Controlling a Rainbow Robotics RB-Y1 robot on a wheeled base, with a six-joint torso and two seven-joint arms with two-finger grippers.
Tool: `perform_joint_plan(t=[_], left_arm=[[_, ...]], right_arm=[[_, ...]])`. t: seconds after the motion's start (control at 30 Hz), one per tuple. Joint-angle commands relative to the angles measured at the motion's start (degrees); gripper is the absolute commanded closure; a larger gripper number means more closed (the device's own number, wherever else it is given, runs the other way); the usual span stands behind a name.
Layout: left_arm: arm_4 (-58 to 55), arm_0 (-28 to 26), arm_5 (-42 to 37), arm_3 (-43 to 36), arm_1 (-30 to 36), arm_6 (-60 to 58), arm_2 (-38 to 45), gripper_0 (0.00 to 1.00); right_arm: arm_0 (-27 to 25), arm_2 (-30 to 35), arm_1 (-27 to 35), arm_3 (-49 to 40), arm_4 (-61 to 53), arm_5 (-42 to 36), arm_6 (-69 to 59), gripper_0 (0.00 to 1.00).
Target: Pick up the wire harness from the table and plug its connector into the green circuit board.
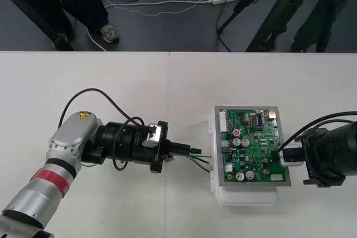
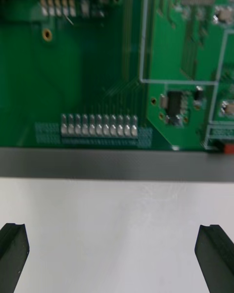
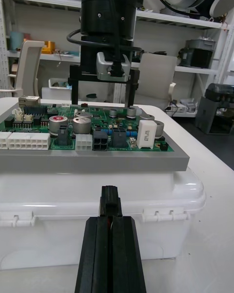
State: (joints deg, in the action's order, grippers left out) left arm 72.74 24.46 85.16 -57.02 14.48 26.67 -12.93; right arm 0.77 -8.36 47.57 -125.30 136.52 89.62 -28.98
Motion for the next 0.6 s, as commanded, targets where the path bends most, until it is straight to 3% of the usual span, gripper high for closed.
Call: perform_joint_plan(t=[0.03,0.6], left_arm=[[-1.0,2.9,-3.2,-0.4,-2.1,-0.9,-2.2,1.00],[-1.5,4.3,-4.6,-0.4,-3.0,-2.6,-3.0,1.00]], right_arm=[[2.1,-2.6,-0.8,-0.9,0.4,-0.9,-2.0,0.00],[4.9,-4.3,-1.9,0.8,-0.3,-2.4,-1.1,0.00]])
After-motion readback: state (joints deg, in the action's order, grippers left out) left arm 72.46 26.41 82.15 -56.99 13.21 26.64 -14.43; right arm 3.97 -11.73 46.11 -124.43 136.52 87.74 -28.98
